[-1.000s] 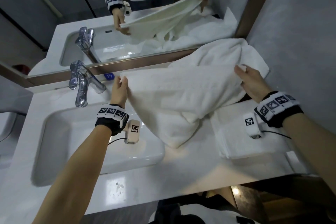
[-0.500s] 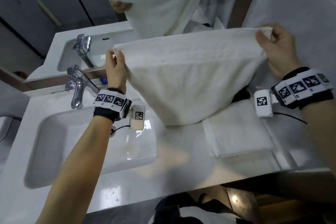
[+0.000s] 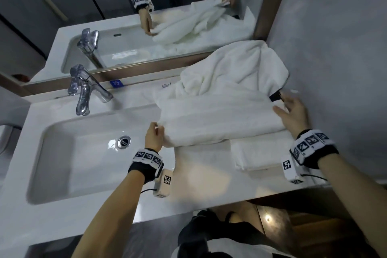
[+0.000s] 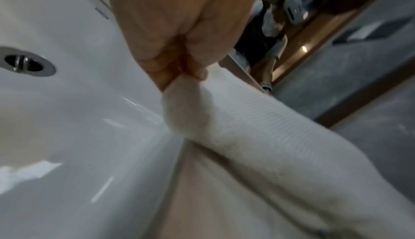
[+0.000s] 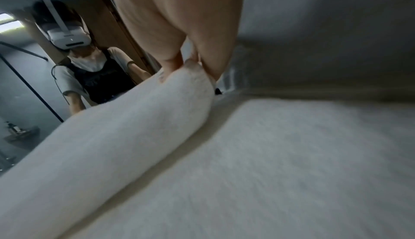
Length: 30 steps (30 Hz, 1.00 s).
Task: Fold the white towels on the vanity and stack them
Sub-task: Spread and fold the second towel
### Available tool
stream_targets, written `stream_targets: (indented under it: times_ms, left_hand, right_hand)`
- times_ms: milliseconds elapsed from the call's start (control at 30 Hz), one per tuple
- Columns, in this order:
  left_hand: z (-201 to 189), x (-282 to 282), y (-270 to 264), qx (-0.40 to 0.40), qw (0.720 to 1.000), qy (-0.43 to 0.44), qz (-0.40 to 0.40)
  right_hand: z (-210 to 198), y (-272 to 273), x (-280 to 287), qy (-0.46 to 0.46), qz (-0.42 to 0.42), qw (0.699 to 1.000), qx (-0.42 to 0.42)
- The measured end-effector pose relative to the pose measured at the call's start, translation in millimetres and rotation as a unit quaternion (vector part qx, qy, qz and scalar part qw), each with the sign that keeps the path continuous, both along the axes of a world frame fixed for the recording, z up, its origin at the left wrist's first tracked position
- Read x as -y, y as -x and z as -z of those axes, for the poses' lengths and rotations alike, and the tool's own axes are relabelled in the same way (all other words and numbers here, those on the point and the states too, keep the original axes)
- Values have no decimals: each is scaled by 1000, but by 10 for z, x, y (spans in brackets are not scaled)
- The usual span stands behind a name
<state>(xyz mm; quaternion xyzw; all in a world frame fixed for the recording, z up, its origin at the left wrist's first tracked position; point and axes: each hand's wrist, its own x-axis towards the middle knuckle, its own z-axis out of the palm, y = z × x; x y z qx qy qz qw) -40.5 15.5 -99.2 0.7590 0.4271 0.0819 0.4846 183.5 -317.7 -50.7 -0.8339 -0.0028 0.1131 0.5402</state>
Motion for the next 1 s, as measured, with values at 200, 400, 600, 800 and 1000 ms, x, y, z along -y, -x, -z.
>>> stream_targets:
  times_ms: [200,400,600,800,1000]
  left_hand:
    - [-288,135,-161,-95,958,-246,110]
    - [-514,825,-770,-35,840,-342,420]
    - [-588,1052,-1078,-59,838,-277,466]
    - [-633,999,-1082,-129,851,-176,478]
    - [-667,920,-1013,-194,829,-167,498]
  right_hand:
    - [108,27,133,40,-52,998,-12]
    - [31,83,124,35,-68,997,-13]
    - [-116,109,89,-27,-41,999,1]
    - [-230,123,43,14,-66,996,58]
    - [-219,159,-57,58,-111,987,96]
